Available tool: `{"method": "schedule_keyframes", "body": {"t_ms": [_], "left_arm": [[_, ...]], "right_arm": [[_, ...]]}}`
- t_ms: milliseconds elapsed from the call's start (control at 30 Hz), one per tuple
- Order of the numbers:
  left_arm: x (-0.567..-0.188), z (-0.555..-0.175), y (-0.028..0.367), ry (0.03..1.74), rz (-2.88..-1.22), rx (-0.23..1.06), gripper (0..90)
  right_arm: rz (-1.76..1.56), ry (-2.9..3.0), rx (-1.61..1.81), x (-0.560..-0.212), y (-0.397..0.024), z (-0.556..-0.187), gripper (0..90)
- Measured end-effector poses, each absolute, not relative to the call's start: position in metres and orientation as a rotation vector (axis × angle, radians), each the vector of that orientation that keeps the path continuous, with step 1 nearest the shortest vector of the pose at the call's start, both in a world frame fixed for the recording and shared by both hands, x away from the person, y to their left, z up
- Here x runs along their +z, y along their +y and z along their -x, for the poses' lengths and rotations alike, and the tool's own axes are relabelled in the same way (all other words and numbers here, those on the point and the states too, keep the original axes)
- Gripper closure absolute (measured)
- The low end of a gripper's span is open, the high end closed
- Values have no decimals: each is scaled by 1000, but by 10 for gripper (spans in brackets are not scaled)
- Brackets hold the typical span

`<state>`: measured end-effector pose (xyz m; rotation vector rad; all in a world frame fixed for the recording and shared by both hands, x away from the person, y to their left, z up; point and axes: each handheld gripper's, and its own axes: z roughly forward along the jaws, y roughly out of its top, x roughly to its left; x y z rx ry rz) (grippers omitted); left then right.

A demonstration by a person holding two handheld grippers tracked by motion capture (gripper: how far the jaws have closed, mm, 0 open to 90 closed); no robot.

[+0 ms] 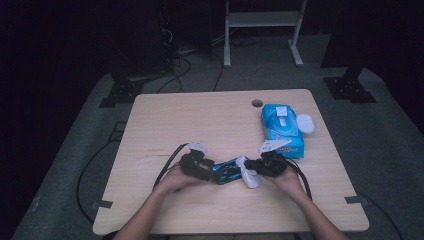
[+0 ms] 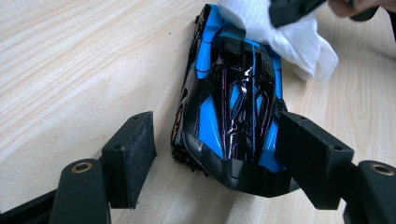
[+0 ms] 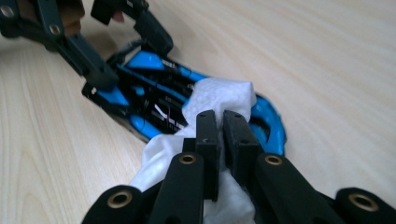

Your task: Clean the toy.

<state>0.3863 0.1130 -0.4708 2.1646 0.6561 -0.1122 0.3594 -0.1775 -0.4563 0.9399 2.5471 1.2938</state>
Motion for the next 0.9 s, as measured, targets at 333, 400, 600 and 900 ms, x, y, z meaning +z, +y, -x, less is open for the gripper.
{"method": "schedule_keyframes", "body": {"t_ms": [333,400,600,900], "left_arm": [[-467,-382,112,668,-2203,-90,206],[-467,-383,111,668,-2200,-113,197],[-464,-377,109,647,-2202,-109,400],[-461,-375,109,782,-2231,-96,288]], "right_arm": [[-857,2530,1261,-461,-177,-346,845],[-843,2519,1262,-462,-178,-342,846],[-821,2500,1273,-464,-180,-337,847],[-801,2490,1275,-465,-180,-330,847]]}}
